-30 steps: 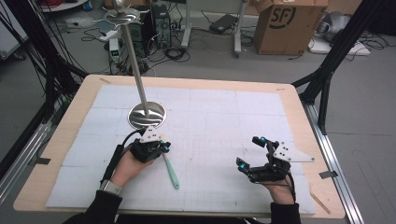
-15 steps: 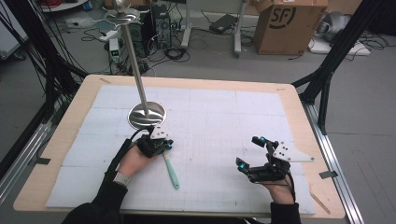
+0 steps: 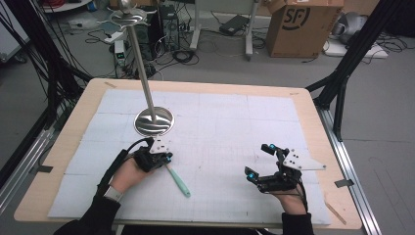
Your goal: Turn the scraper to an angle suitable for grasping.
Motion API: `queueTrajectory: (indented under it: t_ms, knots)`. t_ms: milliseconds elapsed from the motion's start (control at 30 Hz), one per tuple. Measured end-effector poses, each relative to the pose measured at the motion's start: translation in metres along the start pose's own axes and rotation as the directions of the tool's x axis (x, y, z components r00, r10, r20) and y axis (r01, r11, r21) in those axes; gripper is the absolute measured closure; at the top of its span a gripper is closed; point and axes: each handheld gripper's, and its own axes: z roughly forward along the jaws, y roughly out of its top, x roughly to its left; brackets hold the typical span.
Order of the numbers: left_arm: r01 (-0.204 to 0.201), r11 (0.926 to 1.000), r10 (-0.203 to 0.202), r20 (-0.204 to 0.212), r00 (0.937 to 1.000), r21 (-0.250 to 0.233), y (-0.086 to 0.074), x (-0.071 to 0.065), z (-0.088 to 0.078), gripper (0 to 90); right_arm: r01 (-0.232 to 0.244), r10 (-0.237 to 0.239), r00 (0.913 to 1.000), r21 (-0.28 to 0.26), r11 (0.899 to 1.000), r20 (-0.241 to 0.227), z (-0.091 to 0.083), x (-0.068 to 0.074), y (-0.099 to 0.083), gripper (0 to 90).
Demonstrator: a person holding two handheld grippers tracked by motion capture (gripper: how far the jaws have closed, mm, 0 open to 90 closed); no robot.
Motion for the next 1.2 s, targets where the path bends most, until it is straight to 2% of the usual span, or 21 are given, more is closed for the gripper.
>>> queueTrajectory:
  t_ms: [100,233,300,333,433,500,733,833,900,933,967,1000,1100,1200]
  knots:
    - [0.026,0.9996,-0.026,0.007,0.9996,0.011,-0.005,0.0,-0.007,90.0,-0.005,0.005,1.0,0.007,1.0,-0.001,0.0,0.001,0.0,0.3]
    - [0.011,0.9985,-0.011,-0.005,0.9999,0.054,-0.007,-0.003,-0.014,90.0,0.001,-0.001,1.0,0.011,1.0,-0.001,0.002,0.0,-0.001,0.2]
    - [0.026,0.9977,-0.025,-0.007,0.9997,0.063,-0.009,-0.006,-0.018,90.0,0.003,-0.003,1.0,0.007,1.0,-0.001,0.002,0.0,-0.001,0.3]
    - [0.034,0.9979,-0.034,0.001,0.9994,0.055,-0.012,-0.006,-0.02,90.0,0.003,-0.003,1.0,0.007,1.0,-0.001,0.002,0.0,-0.001,0.3]
    - [0.092,0.9955,-0.093,0.036,0.995,0.021,-0.024,-0.005,-0.029,90.0,0.0,0.0,1.0,0.008,1.0,0.003,0.001,0.0,-0.001,0.3]
    - [0.113,0.9935,-0.114,0.05,0.9923,0.008,-0.03,-0.006,-0.033,90.0,-0.003,0.003,1.0,0.008,1.0,0.0,0.002,0.0,-0.001,0.3]
    - [0.124,0.9921,-0.125,0.048,0.991,0.018,-0.04,-0.017,-0.047,90.0,-0.001,0.001,0.9998,0.022,1.0,-0.018,0.009,0.004,-0.002,0.3]
    - [0.133,0.9911,-0.133,0.039,0.9904,-0.006,-0.045,-0.02,-0.05,90.0,0.0,0.0,0.9998,0.024,1.0,-0.019,0.009,0.004,-0.002,0.3]
    - [0.136,0.9905,-0.136,0.018,0.9906,-0.02,-0.046,-0.023,-0.051,90.0,0.004,-0.004,0.9999,0.02,1.0,-0.017,0.009,0.003,-0.002,0.3]
    - [0.149,0.988,-0.149,-0.006,0.9888,-0.043,-0.045,-0.024,-0.052,89.9,0.001,-0.001,0.9998,0.02,1.0,-0.019,0.008,0.003,-0.002,0.3]
    - [0.168,0.9829,-0.169,0.002,0.9857,-0.075,-0.044,-0.026,-0.056,89.9,0.002,-0.002,0.9998,0.016,1.0,-0.019,0.008,0.004,-0.001,0.3]
    - [0.172,0.9795,-0.171,0.011,0.9852,-0.106,-0.043,-0.028,-0.06,89.9,-0.003,0.003,0.9998,0.017,1.0,-0.017,0.008,0.004,-0.001,0.3]
    - [0.137,0.9787,-0.136,0.015,0.9906,-0.153,-0.042,-0.042,-0.072,89.9,-0.002,0.002,0.9999,0.005,1.0,-0.015,0.007,0.002,-0.001,0.3]
    - [0.099,0.982,-0.095,0.037,0.9948,-0.161,-0.045,-0.059,-0.078,89.9,-0.004,0.004,0.9999,0.008,1.0,-0.016,0.007,0.002,-0.001,0.3]
